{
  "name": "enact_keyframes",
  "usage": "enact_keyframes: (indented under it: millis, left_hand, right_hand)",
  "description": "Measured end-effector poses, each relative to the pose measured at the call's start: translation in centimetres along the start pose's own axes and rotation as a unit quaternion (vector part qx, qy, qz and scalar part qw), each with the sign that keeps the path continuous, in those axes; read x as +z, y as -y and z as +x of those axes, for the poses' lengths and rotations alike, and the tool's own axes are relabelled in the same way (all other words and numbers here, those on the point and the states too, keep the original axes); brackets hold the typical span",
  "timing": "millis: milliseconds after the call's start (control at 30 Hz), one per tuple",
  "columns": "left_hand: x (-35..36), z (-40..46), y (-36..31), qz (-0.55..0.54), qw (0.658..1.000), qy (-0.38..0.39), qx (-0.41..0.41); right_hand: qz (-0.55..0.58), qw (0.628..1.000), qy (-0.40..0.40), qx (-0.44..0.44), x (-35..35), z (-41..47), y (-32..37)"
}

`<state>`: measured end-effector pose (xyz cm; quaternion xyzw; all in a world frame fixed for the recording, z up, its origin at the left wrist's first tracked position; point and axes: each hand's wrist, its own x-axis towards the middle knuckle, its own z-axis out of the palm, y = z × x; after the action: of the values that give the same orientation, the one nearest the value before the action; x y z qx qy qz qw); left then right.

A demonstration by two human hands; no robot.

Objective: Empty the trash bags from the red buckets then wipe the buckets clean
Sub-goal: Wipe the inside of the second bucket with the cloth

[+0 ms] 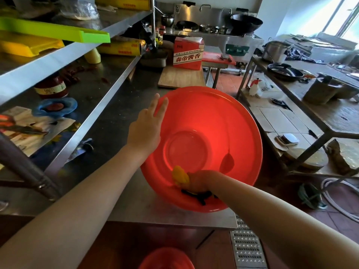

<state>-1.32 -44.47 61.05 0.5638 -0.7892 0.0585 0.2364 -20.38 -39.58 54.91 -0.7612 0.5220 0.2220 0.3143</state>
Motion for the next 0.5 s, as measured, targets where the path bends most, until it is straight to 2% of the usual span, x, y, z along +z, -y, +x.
enact_keyframes:
  millis: [233,367,500]
  left_hand:
    - [0.4,-0.1,0.3,-0.016,1.0,-0.02,0.003]
    - [0.6,-0.2,0.7,-0.029,0.999,-0.03,0.01]
    - [0.6,-0.7,0.8,-0.049,0.998,-0.041,0.025]
  right_hand:
    - [-0.01,0.999,-0.015,0.051,-0.1,3.4,-0.9]
    - [0.002,0.992,-0.02,0.126,0.6,7.1,-2.0]
    - [-0.018,0.991,-0.038,0.13,1.9,10.9,-3.0]
